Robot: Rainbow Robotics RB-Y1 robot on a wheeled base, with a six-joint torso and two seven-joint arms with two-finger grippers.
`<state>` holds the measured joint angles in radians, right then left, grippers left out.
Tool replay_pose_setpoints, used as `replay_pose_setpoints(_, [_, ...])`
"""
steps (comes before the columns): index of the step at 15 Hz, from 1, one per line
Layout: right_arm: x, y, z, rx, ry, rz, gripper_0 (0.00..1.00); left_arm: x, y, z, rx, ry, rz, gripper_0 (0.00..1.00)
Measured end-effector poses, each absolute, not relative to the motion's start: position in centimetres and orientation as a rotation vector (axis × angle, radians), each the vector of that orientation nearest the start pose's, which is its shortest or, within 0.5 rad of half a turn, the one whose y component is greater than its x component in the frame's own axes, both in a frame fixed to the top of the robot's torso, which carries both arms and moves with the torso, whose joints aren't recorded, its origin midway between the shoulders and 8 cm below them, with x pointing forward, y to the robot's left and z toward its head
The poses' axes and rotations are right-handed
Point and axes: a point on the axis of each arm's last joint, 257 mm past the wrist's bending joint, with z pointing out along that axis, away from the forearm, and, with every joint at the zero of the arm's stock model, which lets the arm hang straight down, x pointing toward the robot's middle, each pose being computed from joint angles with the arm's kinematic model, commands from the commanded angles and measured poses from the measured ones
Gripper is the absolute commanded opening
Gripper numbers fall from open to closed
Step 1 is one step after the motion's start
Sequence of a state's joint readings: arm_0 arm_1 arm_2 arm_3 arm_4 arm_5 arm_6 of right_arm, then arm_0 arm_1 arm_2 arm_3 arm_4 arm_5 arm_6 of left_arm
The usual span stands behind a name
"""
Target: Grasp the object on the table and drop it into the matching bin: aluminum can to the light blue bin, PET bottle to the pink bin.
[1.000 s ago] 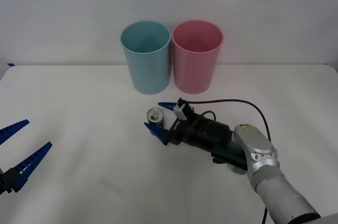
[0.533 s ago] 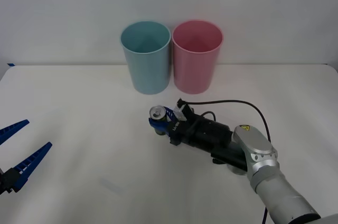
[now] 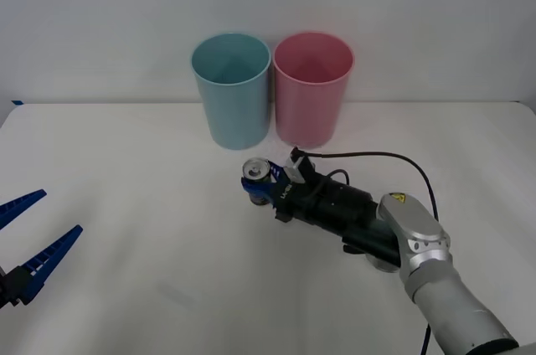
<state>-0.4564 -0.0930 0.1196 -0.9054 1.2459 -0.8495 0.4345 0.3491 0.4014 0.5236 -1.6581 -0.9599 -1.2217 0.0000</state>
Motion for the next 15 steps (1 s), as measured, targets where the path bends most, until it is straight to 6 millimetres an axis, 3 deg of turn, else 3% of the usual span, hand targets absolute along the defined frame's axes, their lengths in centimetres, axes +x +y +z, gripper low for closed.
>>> replay_pose_setpoints(5, [49.8,0.0,-22.5,-0.841,1.371,0.697,0.00,34.2,33.0,-16.9,0.465,1.441,-0.567,1.00])
replay_pose_setpoints(11, [44.9,-3.2,-16.0,-0.774,1.353,0.765,0.00,34.2,33.0,-16.9,0.465,1.441,-0.567,1.00])
replay_pose_setpoints(15, [43.7,-4.8,-11.2,-0.717,1.338,0.814,0.00,34.2,33.0,-16.9,0.465,1.441,-0.567,1.00])
